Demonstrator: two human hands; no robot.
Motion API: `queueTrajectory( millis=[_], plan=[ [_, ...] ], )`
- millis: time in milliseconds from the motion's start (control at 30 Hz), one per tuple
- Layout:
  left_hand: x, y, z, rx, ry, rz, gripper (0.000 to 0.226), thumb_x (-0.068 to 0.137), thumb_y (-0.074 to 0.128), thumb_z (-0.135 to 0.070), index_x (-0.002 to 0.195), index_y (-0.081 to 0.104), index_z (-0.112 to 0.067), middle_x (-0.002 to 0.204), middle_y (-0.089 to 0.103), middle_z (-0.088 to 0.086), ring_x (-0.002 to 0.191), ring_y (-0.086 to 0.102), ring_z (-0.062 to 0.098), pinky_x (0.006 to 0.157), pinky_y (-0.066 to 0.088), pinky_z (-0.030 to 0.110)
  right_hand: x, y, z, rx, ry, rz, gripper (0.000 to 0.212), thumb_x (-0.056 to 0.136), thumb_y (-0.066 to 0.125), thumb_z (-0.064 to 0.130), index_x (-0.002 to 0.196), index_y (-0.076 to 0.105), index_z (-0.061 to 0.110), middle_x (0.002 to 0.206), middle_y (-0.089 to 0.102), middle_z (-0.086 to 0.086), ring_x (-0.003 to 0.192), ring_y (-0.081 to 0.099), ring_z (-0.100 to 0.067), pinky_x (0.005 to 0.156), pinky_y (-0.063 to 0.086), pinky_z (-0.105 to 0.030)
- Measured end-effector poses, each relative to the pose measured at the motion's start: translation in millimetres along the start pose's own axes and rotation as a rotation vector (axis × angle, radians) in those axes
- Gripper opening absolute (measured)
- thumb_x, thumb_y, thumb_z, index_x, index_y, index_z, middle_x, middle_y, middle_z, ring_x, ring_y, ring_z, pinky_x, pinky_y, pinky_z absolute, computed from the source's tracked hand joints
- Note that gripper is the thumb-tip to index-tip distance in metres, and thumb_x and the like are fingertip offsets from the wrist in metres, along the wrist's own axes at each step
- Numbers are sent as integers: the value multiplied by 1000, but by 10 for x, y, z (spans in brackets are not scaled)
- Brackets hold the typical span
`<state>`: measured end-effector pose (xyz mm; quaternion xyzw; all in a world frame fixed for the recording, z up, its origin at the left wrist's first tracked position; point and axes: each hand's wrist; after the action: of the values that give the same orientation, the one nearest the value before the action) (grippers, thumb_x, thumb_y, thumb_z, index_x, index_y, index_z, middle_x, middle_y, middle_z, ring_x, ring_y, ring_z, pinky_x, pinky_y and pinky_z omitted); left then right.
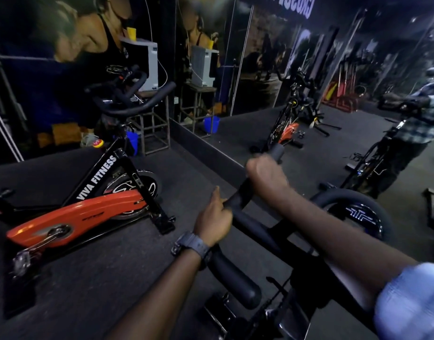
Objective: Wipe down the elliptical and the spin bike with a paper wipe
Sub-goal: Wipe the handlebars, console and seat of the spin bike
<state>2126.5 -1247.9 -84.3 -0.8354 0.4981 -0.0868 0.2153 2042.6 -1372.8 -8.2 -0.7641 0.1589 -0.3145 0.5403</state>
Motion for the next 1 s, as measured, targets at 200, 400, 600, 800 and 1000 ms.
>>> queueTrajectory(
  millis=[200, 400, 600, 800, 1000],
  plan=[
    [226, -44, -115, -149, -17, 101, 72, 84, 40, -30, 153, 27, -17, 139, 57, 3, 126, 53, 22, 107, 40, 37, 122, -187, -334, 22, 108, 79, 24, 91, 64, 22, 98, 63, -1, 95, 64, -22, 93, 65, -39, 75, 52, -44],
    [399, 19, -77, -353, -24, 51, 70, 74, 48, -41, 140, 51, -17, 132, 61, 3, 118, 57, 18, 109, 41, 40, -236, -154, 51, 8, -45, 164, 15, 90, 55, 12, 99, 62, 1, 97, 64, -20, 91, 65, -39, 73, 52, -42],
    [467, 151, 46, -455, -38, 26, 53, 74, 42, -32, 124, 58, -25, 121, 65, 0, 118, 59, 20, 109, 42, 45, 159, -291, -422, 46, 295, -5, 20, 91, 58, 13, 102, 60, -3, 101, 61, -27, 95, 63, -46, 75, 50, -46],
    [362, 91, 36, -368, -8, 14, 49, 81, 46, -48, 127, 58, -36, 128, 64, -6, 120, 58, 14, 107, 43, 43, -563, 250, 388, 322, 173, 85, 18, 88, 56, 15, 104, 63, 7, 105, 63, -15, 95, 64, -36, 76, 51, -39],
    [259, 61, -32, -274, 64, 52, 53, 85, 37, -36, 136, 50, -28, 132, 62, -5, 119, 57, 14, 108, 41, 41, 74, 163, -219, 726, 853, -416, 19, 88, 55, 7, 97, 70, 14, 102, 66, -13, 97, 62, -30, 75, 42, -31]
  ],
)
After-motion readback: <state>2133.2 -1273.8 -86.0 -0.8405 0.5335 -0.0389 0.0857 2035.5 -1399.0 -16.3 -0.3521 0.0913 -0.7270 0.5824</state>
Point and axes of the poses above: each hand's wrist, its own x-axis towards the middle knuckle, its own y-axis out of the palm, z = x × y
